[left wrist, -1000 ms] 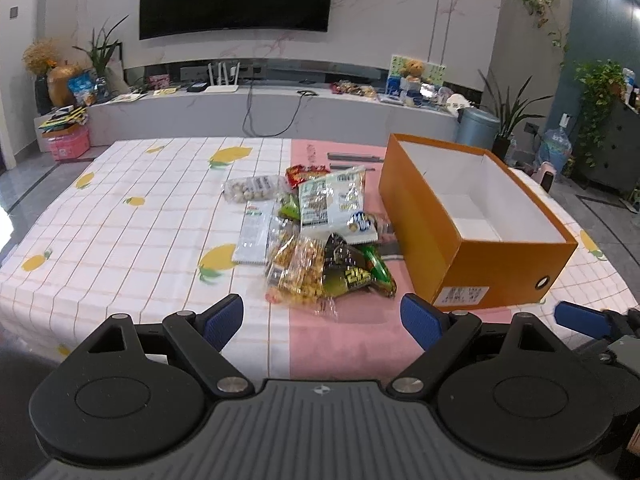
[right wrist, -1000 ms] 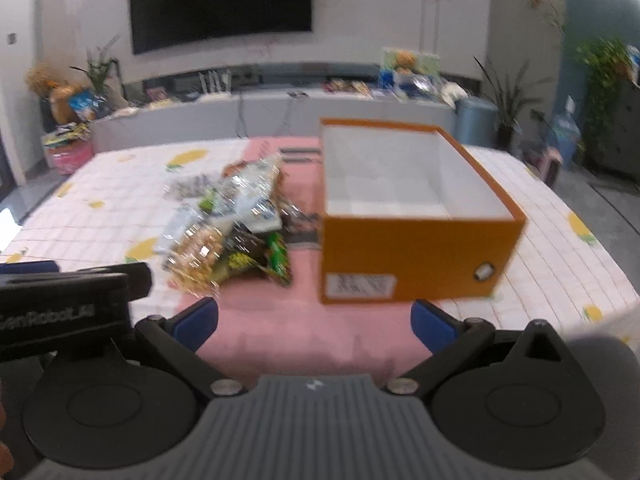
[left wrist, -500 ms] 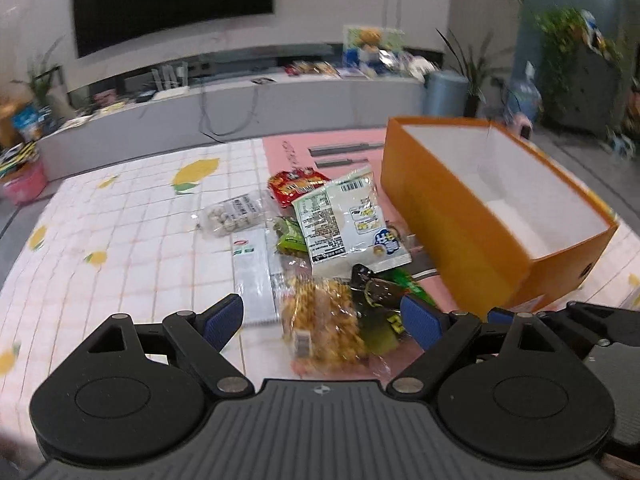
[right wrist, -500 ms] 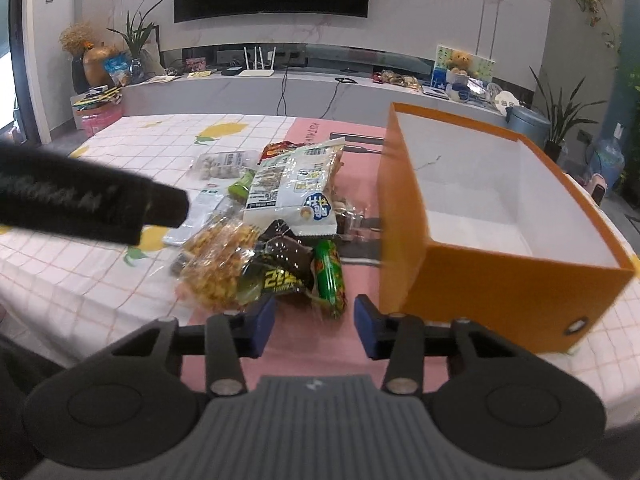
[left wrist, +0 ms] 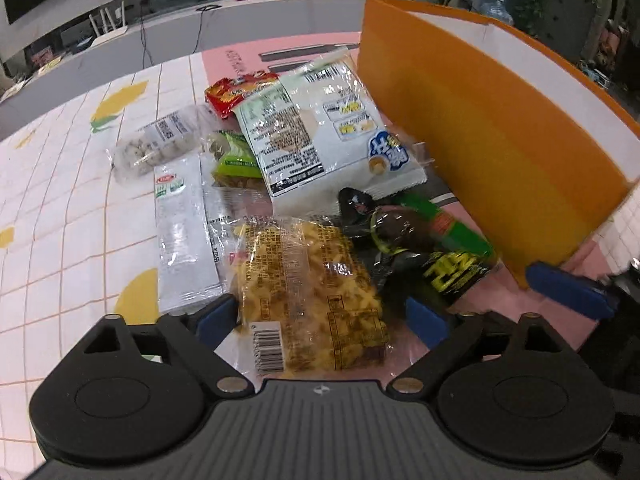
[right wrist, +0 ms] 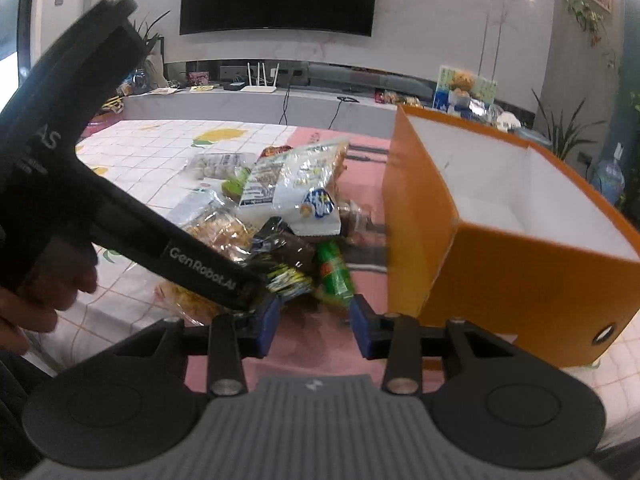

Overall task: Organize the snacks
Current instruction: 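Grasp the waffle pastry bag with the left tool while the right tool grasps the dark chocolate snack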

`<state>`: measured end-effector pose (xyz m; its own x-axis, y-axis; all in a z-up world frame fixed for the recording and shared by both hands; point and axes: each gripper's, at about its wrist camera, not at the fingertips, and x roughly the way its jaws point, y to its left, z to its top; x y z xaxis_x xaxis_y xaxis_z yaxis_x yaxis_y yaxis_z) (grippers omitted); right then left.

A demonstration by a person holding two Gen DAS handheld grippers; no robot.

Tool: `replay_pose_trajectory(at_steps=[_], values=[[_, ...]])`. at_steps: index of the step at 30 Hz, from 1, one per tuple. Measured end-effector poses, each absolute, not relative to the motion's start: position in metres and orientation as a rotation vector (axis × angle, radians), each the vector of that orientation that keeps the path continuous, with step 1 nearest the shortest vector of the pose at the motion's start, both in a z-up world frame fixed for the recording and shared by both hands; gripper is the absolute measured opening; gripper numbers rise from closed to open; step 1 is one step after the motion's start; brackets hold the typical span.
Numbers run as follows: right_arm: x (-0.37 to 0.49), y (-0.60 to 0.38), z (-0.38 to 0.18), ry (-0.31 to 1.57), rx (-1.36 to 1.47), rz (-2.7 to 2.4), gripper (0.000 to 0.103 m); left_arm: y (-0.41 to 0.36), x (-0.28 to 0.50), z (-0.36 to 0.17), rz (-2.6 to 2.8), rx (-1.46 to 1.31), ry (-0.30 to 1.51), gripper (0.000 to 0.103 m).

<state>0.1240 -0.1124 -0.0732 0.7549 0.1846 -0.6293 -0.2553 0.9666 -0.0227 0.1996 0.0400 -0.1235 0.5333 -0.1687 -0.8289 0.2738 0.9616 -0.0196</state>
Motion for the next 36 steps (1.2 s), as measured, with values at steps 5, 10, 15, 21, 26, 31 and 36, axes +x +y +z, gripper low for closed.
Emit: replay_pose_trajectory(at_steps=[5,10,15,21,26,31,36], values=[[0.126,-0.116,-0.075,0.674,-0.098,0.217,0.041,0.037,0.203,-0.138,-0.237,0.142,0.956,0.103],[0.125,-0.113,-0.076,0.652,-0.102,0.24,0.044,0.047,0.192,-0.126,-0.241,0.107,0.951,0.089],[0.12,-0.107,-0.081,0.648,-0.108,0.267,0.044,0.061,0.18,-0.119,-0.223,0.096,0.948,0.086],[0.125,-0.102,-0.084,0.634,-0.089,0.284,0.05,0.079,0.171,-0.108,-0.201,0.084,0.925,0.086],[0.134,-0.093,-0.088,0.632,-0.041,0.312,0.073,0.094,0.172,-0.105,-0.186,0.044,0.929,0.086],[0.143,-0.071,-0.09,0.602,-0.115,0.289,0.073,0.1,0.171,-0.104,-0.182,0.029,0.941,0.086],[0.146,-0.066,-0.088,0.551,-0.205,0.255,0.07,0.104,0.174,-0.108,-0.164,0.01,0.963,0.086]])
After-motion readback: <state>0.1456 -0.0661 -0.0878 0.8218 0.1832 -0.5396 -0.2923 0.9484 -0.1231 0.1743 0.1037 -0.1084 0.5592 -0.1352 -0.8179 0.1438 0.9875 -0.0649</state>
